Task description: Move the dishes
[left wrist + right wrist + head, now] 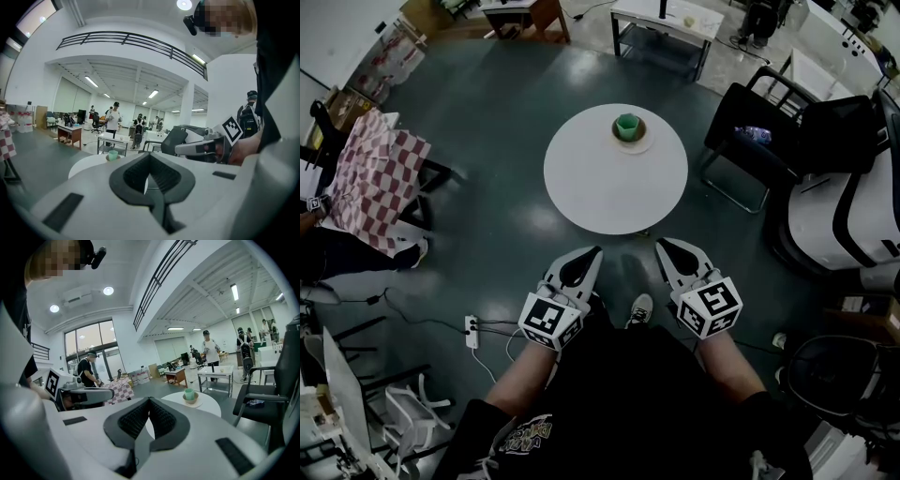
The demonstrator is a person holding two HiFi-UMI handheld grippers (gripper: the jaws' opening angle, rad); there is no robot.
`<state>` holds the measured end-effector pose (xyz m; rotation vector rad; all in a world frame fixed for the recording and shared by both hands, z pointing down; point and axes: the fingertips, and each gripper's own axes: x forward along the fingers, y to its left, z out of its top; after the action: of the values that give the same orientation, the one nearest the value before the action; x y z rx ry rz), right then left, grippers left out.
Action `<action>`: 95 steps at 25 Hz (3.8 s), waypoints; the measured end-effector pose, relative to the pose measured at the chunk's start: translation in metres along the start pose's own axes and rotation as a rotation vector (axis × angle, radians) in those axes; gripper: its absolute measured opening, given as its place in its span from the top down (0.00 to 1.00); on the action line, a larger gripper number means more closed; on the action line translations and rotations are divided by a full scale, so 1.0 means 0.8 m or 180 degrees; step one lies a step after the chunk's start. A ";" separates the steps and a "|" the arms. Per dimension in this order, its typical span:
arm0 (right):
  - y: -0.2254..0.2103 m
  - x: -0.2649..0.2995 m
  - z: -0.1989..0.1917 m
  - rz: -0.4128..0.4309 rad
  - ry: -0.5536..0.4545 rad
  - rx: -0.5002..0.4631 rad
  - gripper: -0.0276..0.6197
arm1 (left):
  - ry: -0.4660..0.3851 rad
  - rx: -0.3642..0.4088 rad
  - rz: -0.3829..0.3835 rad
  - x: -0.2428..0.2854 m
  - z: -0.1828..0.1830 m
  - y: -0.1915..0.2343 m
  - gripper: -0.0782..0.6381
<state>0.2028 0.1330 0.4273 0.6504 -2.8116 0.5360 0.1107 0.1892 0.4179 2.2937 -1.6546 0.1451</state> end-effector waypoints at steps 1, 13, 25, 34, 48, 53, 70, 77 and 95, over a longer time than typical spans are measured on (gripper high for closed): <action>0.001 0.004 0.001 -0.0014 0.0001 0.0006 0.92 | 0.0002 0.0005 -0.0010 -0.001 0.002 0.005 0.88; 0.006 0.062 0.029 -0.0213 -0.0060 0.0074 0.92 | 0.0026 0.0055 -0.0128 0.007 0.024 0.072 0.88; 0.002 0.126 0.040 -0.0435 -0.0044 0.0156 0.92 | 0.0099 0.0119 -0.0346 0.028 0.031 0.143 0.88; 0.014 0.186 0.050 -0.0599 -0.0049 0.0194 0.92 | 0.0118 0.0124 -0.0517 0.028 0.038 0.204 0.88; 0.023 0.238 0.054 -0.0792 -0.0048 0.0203 0.92 | 0.0055 0.0087 -0.0647 0.030 0.045 0.259 0.88; 0.004 0.235 0.071 -0.0824 -0.0037 0.0120 0.92 | 0.0034 0.0082 -0.0589 0.035 0.057 0.254 0.88; -0.113 0.295 0.092 -0.0631 0.0081 -0.0146 0.92 | -0.0015 0.0045 -0.0275 0.119 0.067 0.268 0.88; -0.156 0.327 0.089 -0.0588 0.0149 -0.0151 0.92 | -0.0023 0.0001 -0.0230 0.160 0.066 0.284 0.88; -0.258 0.413 -0.002 -0.0445 0.0972 -0.0519 0.49 | 0.0077 -0.0219 -0.0007 0.210 0.042 0.300 0.88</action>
<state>0.0060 -0.1654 0.5819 0.6633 -2.4714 0.3425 -0.0628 -0.0421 0.4750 2.2345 -1.6199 0.1133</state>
